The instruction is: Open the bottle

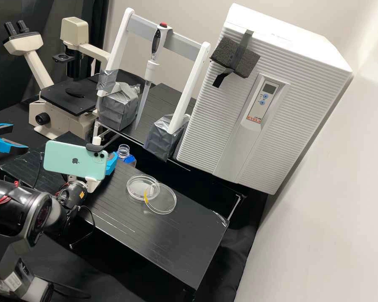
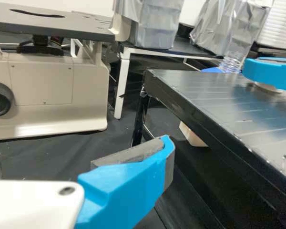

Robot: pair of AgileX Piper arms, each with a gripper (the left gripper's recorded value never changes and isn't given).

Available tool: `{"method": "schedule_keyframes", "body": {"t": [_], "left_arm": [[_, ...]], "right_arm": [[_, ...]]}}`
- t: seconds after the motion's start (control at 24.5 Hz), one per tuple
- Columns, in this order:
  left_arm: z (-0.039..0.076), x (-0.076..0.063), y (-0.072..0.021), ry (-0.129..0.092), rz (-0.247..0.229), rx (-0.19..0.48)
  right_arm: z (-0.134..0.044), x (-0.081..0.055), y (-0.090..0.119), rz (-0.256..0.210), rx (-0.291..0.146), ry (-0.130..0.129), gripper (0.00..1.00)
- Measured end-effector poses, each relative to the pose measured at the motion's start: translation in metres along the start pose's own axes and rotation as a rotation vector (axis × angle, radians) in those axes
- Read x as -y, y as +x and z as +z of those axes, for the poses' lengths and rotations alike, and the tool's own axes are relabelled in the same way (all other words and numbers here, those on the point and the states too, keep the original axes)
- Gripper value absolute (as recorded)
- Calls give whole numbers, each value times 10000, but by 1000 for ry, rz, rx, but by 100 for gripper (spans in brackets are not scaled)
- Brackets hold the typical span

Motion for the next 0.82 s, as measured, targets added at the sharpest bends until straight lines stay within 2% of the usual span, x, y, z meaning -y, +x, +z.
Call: {"method": "schedule_keyframes", "body": {"t": [0.12,0.2,0.29,0.37,0.45,0.57,0.82], "left_arm": [[-12,-9,-7,0,5,-7],[-11,-19,-11,2,10,-7],[-7,-25,-14,4,13,-6],[0,-36,-18,8,18,-4],[0,-36,-18,8,18,-4],[0,-36,-18,8,18,-4],[0,-36,-18,8,18,-4]], "right_arm": [[-3,-4,-4,3,-2,0,100],[-6,-11,-32,22,-19,-3,100],[-25,-51,-83,77,-82,-19,100],[-64,-95,-114,125,-140,-12,100],[-94,-136,-139,157,-169,-13,100],[-116,-164,-157,175,-184,-13,100],[-122,-171,-160,181,-189,-13,100]]}}
